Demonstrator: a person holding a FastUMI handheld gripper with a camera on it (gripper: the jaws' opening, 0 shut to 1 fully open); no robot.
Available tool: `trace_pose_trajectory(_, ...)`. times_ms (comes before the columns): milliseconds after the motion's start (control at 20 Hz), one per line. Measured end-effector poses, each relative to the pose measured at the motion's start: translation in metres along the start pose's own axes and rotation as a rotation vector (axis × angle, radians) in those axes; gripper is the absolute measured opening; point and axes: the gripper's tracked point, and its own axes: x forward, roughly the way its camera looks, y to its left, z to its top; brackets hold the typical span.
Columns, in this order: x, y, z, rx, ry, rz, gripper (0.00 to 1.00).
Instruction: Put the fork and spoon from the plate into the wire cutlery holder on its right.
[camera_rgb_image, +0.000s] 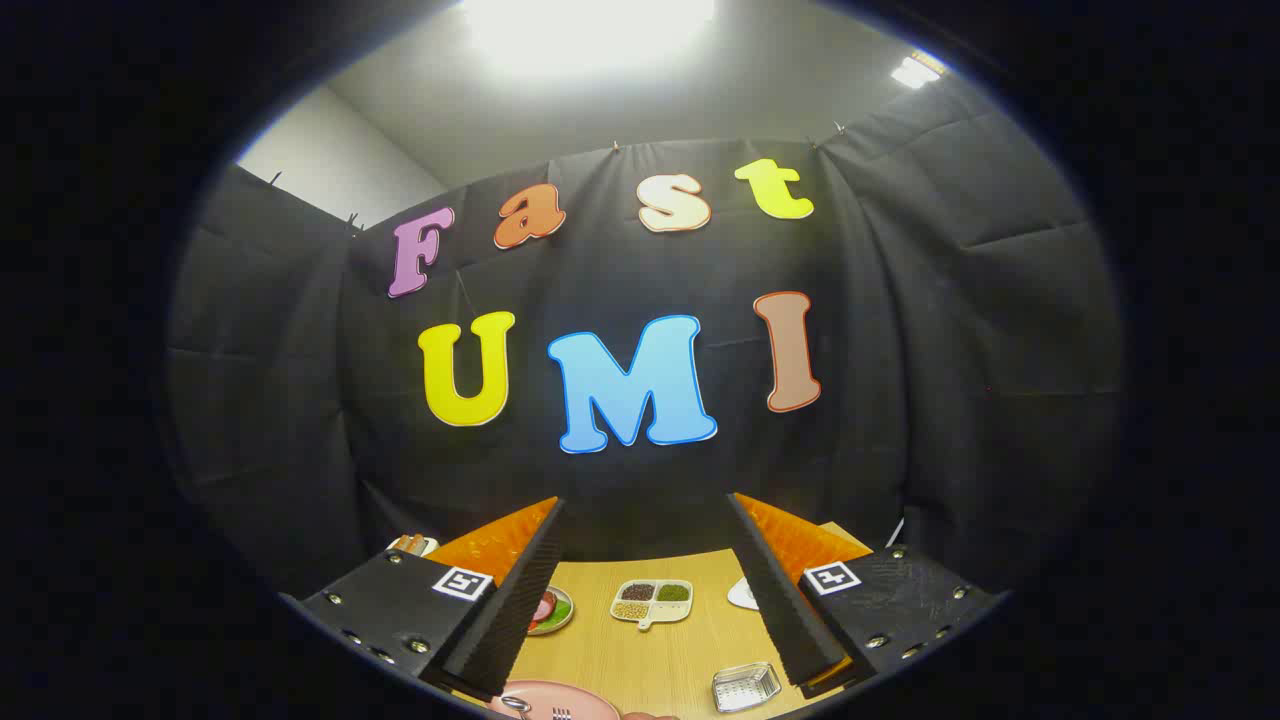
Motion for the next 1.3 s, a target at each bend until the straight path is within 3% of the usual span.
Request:
trace_pose_trajectory(450, 0.019, 0.025, -0.038, -0.029, 0.073, 0.077, 0.97)
trace_pose_trajectory(800, 0.019, 0.048, -0.132, -0.093, 0.215, 0.155, 0.98)
trace_pose_trajectory(1300, -0.017, 0.083, -0.289, -0.141, 0.549, 0.255, 0.96)
